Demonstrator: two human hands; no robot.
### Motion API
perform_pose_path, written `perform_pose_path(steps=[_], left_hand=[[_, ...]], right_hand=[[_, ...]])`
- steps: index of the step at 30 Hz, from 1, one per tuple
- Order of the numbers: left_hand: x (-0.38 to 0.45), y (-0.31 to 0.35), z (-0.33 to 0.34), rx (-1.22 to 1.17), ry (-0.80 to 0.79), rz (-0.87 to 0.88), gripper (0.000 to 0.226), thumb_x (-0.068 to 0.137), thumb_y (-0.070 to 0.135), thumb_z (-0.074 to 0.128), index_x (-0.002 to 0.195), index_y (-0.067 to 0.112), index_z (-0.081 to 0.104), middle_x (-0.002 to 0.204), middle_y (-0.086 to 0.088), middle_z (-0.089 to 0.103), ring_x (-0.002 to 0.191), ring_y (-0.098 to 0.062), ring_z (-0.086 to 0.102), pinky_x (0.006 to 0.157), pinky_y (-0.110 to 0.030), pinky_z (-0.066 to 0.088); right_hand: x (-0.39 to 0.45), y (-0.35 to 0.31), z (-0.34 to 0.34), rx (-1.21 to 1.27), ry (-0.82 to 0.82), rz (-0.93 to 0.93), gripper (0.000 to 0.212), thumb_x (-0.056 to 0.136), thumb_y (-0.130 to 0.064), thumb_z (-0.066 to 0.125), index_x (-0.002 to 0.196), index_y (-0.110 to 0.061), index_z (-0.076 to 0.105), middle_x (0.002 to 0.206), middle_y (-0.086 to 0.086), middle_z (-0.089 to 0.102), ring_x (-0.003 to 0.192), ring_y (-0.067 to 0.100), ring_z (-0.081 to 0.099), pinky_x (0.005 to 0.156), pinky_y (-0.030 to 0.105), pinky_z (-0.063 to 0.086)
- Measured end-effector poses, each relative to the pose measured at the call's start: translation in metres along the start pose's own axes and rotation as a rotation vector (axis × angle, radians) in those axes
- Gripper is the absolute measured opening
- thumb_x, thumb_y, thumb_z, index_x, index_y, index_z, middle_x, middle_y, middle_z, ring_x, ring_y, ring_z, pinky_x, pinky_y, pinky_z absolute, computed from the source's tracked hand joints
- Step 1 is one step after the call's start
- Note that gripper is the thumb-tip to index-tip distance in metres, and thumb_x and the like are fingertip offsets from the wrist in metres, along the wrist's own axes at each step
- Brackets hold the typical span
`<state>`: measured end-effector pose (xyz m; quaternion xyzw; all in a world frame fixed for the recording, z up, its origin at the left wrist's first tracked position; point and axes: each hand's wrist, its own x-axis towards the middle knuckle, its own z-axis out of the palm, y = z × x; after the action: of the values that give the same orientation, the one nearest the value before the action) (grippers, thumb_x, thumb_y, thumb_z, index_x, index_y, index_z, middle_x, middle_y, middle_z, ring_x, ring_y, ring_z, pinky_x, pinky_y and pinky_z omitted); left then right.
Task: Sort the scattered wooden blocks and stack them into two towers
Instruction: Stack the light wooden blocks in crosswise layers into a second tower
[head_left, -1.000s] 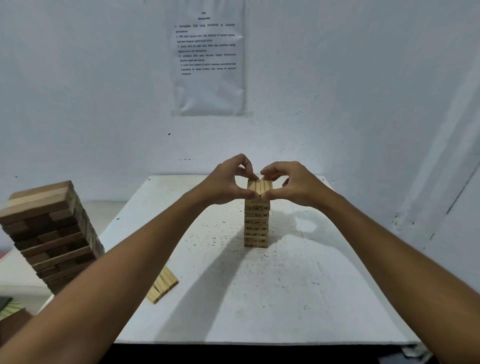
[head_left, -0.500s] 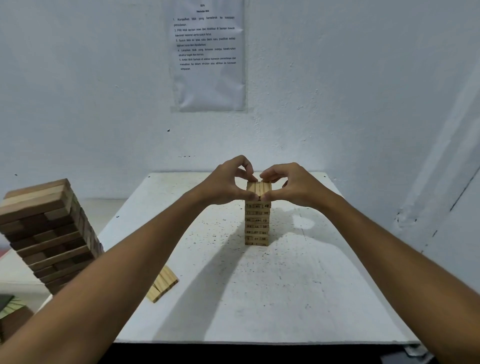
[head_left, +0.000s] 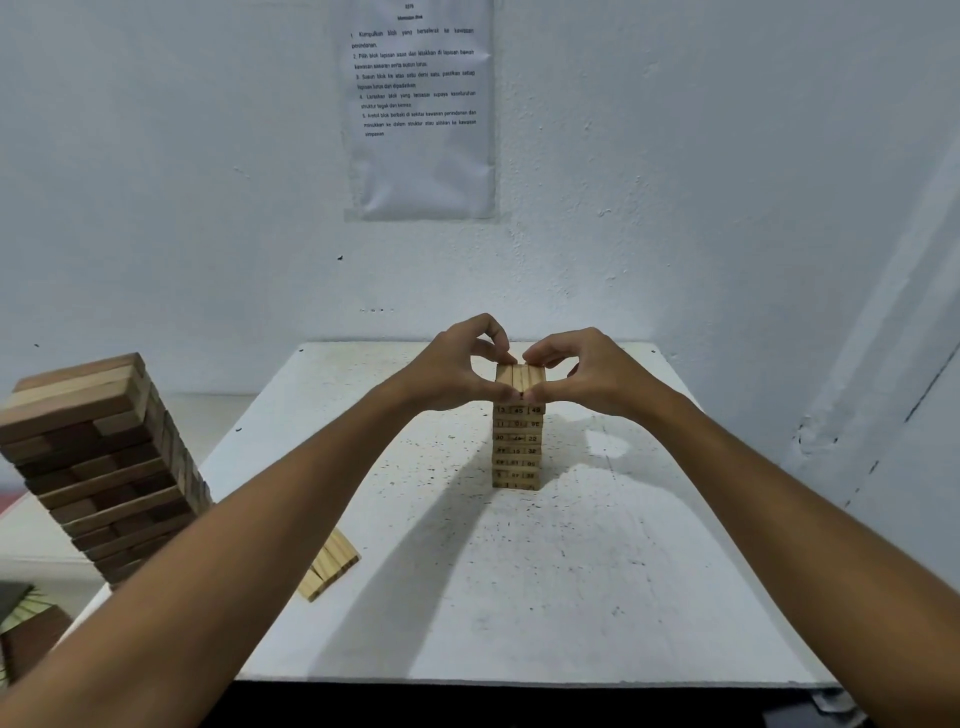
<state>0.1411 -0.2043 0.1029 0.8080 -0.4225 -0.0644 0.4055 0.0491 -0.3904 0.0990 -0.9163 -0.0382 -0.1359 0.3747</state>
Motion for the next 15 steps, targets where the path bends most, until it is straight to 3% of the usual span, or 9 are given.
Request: perform_pose_path(steps=[13,15], left_hand=[[0.0027,-0.0027,-0.0012,0.040,-0.020,0.001,0.046,0.070,0.017,0.086,0.104,0.023,0.055,0.112,0.008,0.064,0.102,0.004,0.057,0.075,-0.013,0.039],[0.0027,-0.0033,-0.0018,0.041,-0.021,0.000,0.049,0.070,0.020,0.086,0.109,0.023,0.057,0.115,0.008,0.064,0.106,0.000,0.057,0.075,-0.012,0.038]], right_hand=[[0.0008,-0.0012,0.0000,-0.018,-0.008,0.007,0.045,0.071,-0.026,0.083,0.113,-0.018,0.069,0.108,-0.006,0.067,0.104,0.008,0.058,0.072,0.018,0.042],[0.0011,-0.0004,-0.0005,-0.025,-0.003,0.012,0.043,0.074,-0.028,0.081,0.114,-0.018,0.069,0.111,-0.006,0.067,0.104,0.007,0.058,0.072,0.019,0.042]])
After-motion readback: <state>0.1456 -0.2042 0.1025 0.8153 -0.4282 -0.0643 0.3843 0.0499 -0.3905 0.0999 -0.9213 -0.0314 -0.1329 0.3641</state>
